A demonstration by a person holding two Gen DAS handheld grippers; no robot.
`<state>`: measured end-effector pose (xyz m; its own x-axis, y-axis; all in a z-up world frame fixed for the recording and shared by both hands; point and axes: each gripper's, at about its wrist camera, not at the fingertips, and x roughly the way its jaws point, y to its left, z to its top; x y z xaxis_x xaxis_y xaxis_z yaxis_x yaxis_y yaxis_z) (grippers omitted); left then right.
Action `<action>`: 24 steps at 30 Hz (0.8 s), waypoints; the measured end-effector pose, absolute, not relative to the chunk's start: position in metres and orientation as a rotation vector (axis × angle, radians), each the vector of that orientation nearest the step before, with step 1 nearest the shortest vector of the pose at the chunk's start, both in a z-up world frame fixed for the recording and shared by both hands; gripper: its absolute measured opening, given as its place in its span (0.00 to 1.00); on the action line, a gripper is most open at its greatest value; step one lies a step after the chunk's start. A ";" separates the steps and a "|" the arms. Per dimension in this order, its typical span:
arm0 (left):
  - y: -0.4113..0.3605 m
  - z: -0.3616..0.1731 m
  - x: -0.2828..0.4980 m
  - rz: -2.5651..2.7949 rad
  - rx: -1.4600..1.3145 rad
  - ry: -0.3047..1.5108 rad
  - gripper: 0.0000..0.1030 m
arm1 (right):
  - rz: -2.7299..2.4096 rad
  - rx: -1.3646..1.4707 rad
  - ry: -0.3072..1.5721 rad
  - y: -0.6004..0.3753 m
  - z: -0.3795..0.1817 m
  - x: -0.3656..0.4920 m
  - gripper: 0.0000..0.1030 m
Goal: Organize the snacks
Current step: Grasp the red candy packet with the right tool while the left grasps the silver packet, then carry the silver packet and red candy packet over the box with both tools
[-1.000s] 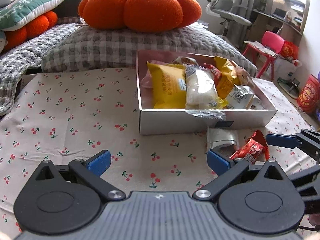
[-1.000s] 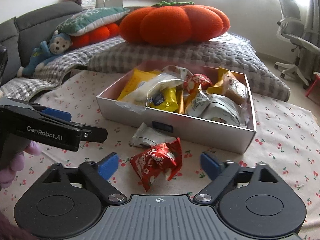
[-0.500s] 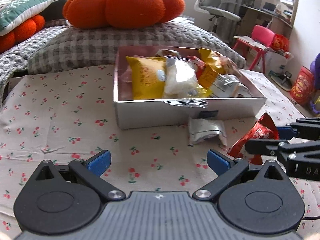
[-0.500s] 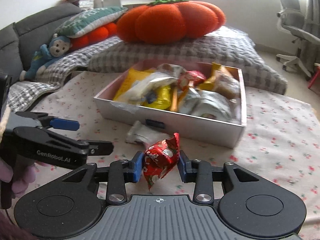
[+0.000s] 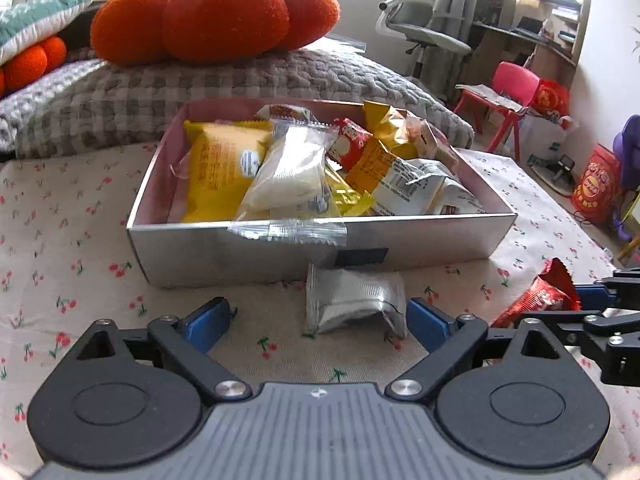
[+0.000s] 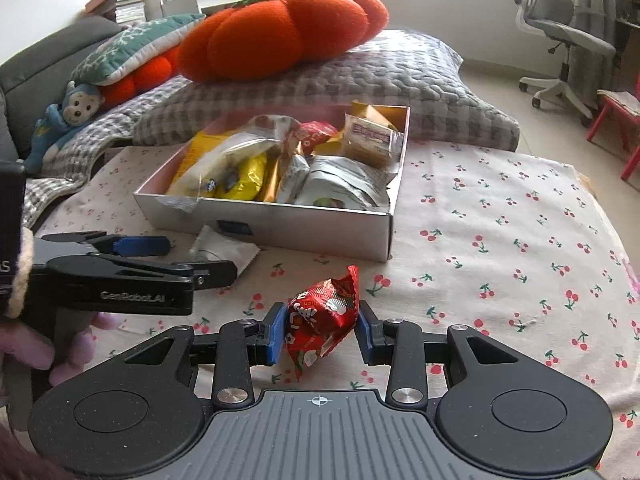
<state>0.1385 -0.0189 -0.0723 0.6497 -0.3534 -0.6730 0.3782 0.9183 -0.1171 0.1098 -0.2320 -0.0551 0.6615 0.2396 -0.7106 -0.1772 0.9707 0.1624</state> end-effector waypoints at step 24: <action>-0.009 -0.055 0.126 -0.420 0.010 0.772 0.26 | 0.241 0.078 0.793 -0.226 -0.051 0.108 0.35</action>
